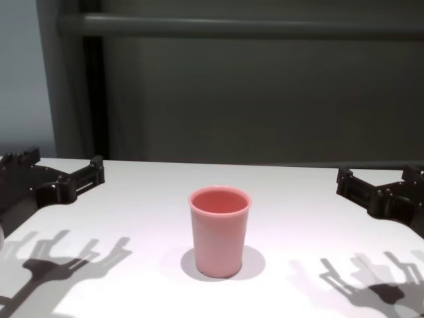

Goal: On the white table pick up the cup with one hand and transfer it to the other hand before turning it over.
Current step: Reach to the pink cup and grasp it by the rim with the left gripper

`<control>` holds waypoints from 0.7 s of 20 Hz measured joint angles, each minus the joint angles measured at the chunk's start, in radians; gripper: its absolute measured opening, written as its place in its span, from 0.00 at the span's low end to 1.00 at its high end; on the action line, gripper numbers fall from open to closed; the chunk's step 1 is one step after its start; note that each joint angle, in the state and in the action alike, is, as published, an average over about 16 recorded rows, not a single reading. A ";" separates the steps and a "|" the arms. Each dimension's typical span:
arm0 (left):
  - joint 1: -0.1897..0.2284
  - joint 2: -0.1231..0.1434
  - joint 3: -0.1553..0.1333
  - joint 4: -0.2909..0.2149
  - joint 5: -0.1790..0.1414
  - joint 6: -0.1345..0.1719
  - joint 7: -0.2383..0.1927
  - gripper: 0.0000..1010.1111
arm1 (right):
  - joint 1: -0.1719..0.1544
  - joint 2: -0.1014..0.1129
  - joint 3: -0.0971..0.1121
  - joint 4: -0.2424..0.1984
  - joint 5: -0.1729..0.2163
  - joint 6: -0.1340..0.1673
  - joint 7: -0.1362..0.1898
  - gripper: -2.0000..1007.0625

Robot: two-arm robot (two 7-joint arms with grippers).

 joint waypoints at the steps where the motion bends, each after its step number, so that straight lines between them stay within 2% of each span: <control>1: 0.000 0.002 -0.002 -0.002 0.003 0.001 -0.005 0.99 | 0.000 0.000 0.000 0.000 0.000 0.000 0.000 1.00; 8: -0.007 0.032 -0.024 -0.024 0.024 0.017 -0.051 0.99 | 0.000 0.000 0.000 0.000 0.000 0.000 0.000 1.00; 14: -0.022 0.077 -0.043 -0.061 0.040 0.040 -0.110 0.99 | 0.000 0.000 0.000 0.000 0.000 0.000 0.000 1.00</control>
